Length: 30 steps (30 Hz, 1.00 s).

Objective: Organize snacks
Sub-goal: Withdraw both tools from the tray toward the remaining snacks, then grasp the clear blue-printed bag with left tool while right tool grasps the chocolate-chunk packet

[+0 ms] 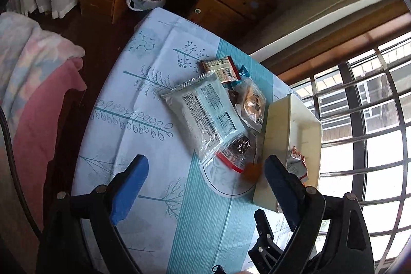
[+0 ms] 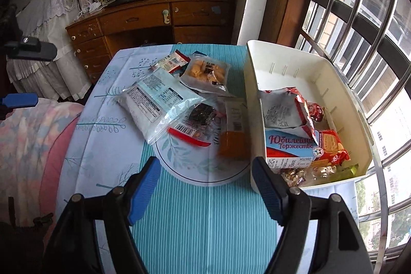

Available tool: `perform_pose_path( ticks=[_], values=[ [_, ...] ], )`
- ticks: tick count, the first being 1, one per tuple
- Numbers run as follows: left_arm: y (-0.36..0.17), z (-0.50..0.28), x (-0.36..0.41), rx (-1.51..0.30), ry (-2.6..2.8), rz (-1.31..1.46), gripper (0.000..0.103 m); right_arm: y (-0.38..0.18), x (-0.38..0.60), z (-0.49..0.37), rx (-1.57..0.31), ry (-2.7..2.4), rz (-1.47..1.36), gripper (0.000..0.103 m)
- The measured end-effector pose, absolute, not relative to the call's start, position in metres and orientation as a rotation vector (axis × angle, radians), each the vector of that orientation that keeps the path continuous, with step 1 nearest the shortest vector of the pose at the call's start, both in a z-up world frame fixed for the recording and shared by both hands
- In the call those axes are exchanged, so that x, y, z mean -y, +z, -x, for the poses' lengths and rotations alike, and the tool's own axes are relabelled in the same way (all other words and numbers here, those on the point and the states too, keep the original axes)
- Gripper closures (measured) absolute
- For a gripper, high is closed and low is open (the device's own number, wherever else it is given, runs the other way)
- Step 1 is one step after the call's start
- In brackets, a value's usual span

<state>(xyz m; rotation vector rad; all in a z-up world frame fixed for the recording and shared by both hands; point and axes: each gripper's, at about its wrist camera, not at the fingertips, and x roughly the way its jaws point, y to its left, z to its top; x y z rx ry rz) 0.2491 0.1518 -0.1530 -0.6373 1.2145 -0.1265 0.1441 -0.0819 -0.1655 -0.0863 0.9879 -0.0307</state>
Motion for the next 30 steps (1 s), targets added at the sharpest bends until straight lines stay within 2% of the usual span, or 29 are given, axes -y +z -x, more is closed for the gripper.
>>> perform_pose_path(
  ticks=[13, 19, 24, 30],
  values=[
    [-0.22, -0.332, -0.127, -1.439, 0.035, 0.646, 0.009, -0.206, 0.071, -0.193, -0.908, -0.106, 0.04, 0.028],
    [-0.264, -0.37, -0.101, -1.584, 0.115, 0.626, 0.009, -0.232, 0.063, -0.214, -0.916, -0.098, 0.056, 0.029],
    [-0.294, -0.389, -0.089, -1.681, 0.168, 0.72, 0.009, -0.25, 0.062, -0.227, -0.92, -0.091, 0.069, 0.029],
    [-0.315, -0.406, -0.076, -1.728, 0.229, 0.699, 0.009, -0.268, 0.065, -0.245, -0.939, -0.093, 0.068, 0.029]
  ],
)
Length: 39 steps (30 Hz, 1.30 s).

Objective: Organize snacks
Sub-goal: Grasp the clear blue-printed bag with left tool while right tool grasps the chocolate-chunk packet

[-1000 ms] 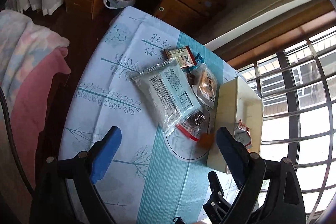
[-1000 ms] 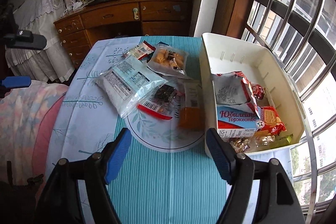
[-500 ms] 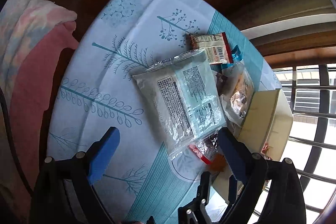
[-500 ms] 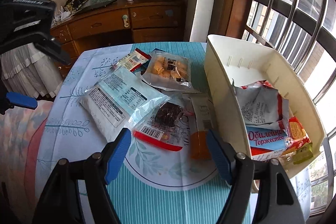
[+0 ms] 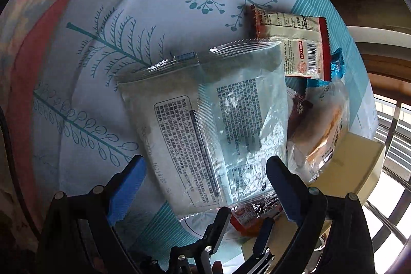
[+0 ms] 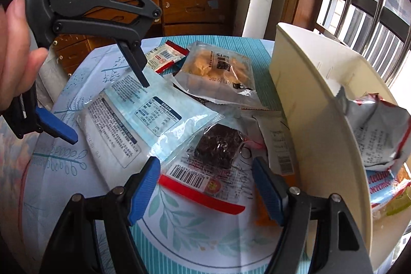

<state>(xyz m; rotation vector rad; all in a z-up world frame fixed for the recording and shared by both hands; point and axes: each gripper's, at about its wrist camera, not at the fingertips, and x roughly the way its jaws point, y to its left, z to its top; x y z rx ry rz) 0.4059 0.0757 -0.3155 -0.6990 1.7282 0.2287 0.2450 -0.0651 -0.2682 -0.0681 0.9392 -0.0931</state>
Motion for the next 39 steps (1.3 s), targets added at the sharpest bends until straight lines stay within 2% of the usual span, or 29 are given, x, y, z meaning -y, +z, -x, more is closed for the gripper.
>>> perform_pose_path(
  ticks=[3, 5, 13, 15, 18, 21, 23, 24, 25, 31, 39],
  values=[
    [-0.325, -0.411, -0.072, -1.738, 0.243, 0.694, 0.007, -0.273, 0.066, -0.251, -0.941, -0.082, 0.069, 0.029],
    [-0.331, -0.414, -0.068, -1.747, 0.252, 0.683, 0.001, -0.275, 0.067, -0.254, -0.94, -0.073, 0.065, 0.029],
    [-0.349, -0.429, -0.055, -1.751, 0.278, 0.671, 0.0, -0.283, 0.078, -0.259, -0.945, -0.052, 0.019, 0.031],
    [-0.351, -0.433, -0.053, -1.745, 0.284, 0.674, 0.0, -0.284, 0.081, -0.26, -0.946, -0.044, -0.002, 0.036],
    [-0.354, -0.44, -0.049, -1.733, 0.304, 0.667, 0.0, -0.286, 0.086, -0.263, -0.943, -0.066, -0.001, 0.052],
    [-0.353, -0.442, -0.045, -1.716, 0.32, 0.657, 0.0, -0.288, 0.093, -0.265, -0.955, -0.052, -0.044, 0.052],
    [-0.353, -0.442, -0.043, -1.707, 0.326, 0.661, 0.0, -0.289, 0.094, -0.266, -0.961, -0.05, -0.049, 0.06],
    [-0.353, -0.441, -0.041, -1.7, 0.328, 0.659, 0.0, -0.289, 0.095, -0.266, -0.962, -0.057, -0.045, 0.068],
    [-0.353, -0.44, -0.04, -1.695, 0.33, 0.656, 0.0, -0.289, 0.096, -0.266, -0.961, -0.066, -0.041, 0.07],
    [-0.348, -0.428, -0.03, -1.667, 0.333, 0.636, 0.0, -0.29, 0.099, -0.267, -0.974, -0.046, -0.065, 0.083],
    [-0.336, -0.414, -0.038, -1.662, 0.289, 0.583, 0.009, -0.285, 0.097, -0.263, -0.996, -0.03, -0.079, 0.089]
  ],
)
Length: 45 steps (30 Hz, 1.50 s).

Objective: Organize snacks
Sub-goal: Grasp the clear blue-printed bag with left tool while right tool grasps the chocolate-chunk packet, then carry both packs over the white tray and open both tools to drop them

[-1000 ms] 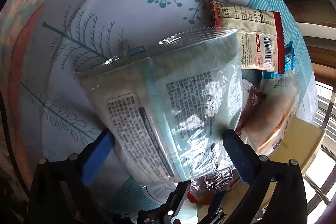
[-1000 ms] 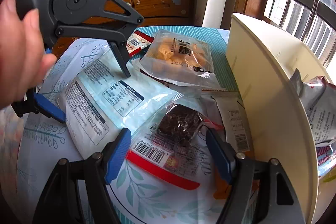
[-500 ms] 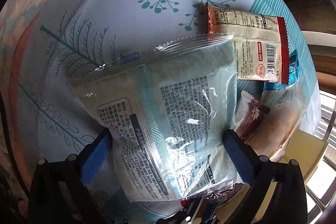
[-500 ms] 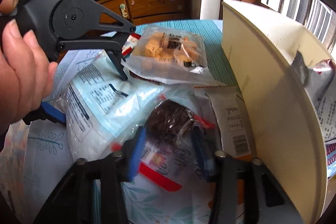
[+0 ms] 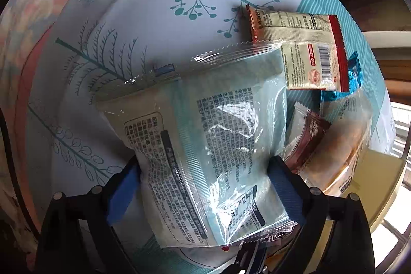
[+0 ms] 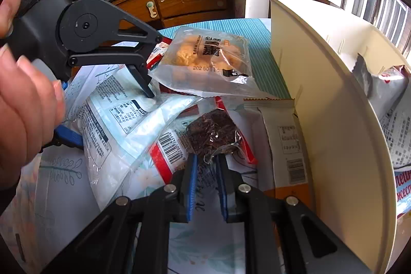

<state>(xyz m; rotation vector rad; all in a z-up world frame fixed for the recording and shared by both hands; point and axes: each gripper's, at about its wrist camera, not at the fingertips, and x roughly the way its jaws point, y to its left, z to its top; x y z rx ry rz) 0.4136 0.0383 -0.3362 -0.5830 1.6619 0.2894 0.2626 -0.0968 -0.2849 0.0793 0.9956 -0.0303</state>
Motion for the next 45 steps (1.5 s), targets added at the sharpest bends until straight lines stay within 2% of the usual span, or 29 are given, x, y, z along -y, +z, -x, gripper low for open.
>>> perform_pose_path(
  ticks=[8, 9, 11, 17, 30, 45],
  values=[
    [-0.327, -0.389, -0.054, -1.693, 0.289, 0.581, 0.014, -0.276, 0.095, -0.254, -1.013, -0.035, -0.062, 0.092],
    [-0.325, -0.386, -0.055, -1.694, 0.287, 0.585, 0.014, -0.275, 0.095, -0.252, -1.015, -0.033, -0.06, 0.095],
    [-0.317, -0.381, -0.059, -1.679, 0.28, 0.59, 0.024, -0.272, 0.093, -0.249, -1.015, -0.031, -0.052, 0.096],
    [-0.305, -0.362, -0.077, -1.697, 0.258, 0.591, 0.033, -0.262, 0.085, -0.238, -1.004, -0.025, -0.018, 0.097],
    [-0.257, -0.309, -0.115, -1.649, 0.159, 0.598, 0.035, -0.215, 0.061, -0.201, -0.924, -0.057, 0.052, 0.097],
    [-0.165, -0.263, -0.11, -1.329, -0.193, 0.559, 0.035, -0.149, 0.037, -0.138, -0.786, -0.124, 0.123, 0.097]
  ],
)
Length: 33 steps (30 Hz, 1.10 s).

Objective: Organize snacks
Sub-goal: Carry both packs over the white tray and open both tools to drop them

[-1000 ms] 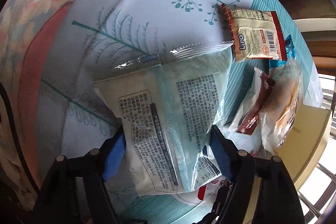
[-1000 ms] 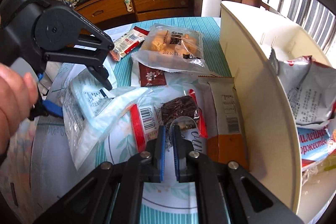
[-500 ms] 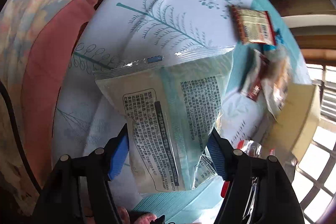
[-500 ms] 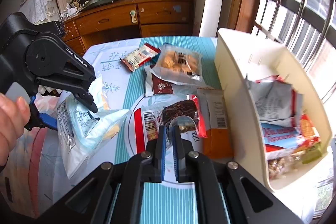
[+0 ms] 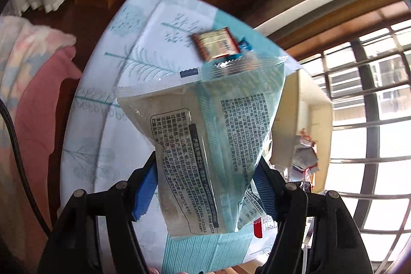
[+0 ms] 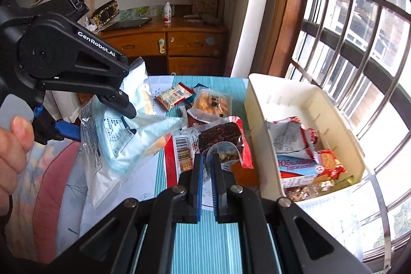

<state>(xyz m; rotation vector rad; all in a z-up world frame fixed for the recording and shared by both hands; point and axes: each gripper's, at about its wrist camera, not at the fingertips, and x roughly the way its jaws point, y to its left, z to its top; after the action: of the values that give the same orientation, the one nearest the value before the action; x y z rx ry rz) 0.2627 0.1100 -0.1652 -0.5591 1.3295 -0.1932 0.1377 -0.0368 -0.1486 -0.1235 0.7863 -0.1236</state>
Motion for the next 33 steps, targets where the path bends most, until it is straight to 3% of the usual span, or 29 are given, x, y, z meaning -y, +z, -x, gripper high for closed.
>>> perform_pose_path(
  ticks=[15, 33],
  values=[
    [-0.114, -0.24, -0.059, -1.086, -0.377, 0.518, 0.035, -0.114, 0.085, -0.107, -0.694, -0.186, 0.1, 0.097],
    [-0.087, -0.241, 0.088, -1.021, -0.359, 0.431, 0.035, -0.102, 0.214, -0.118, -0.698, -0.064, 0.095, 0.097]
  ],
)
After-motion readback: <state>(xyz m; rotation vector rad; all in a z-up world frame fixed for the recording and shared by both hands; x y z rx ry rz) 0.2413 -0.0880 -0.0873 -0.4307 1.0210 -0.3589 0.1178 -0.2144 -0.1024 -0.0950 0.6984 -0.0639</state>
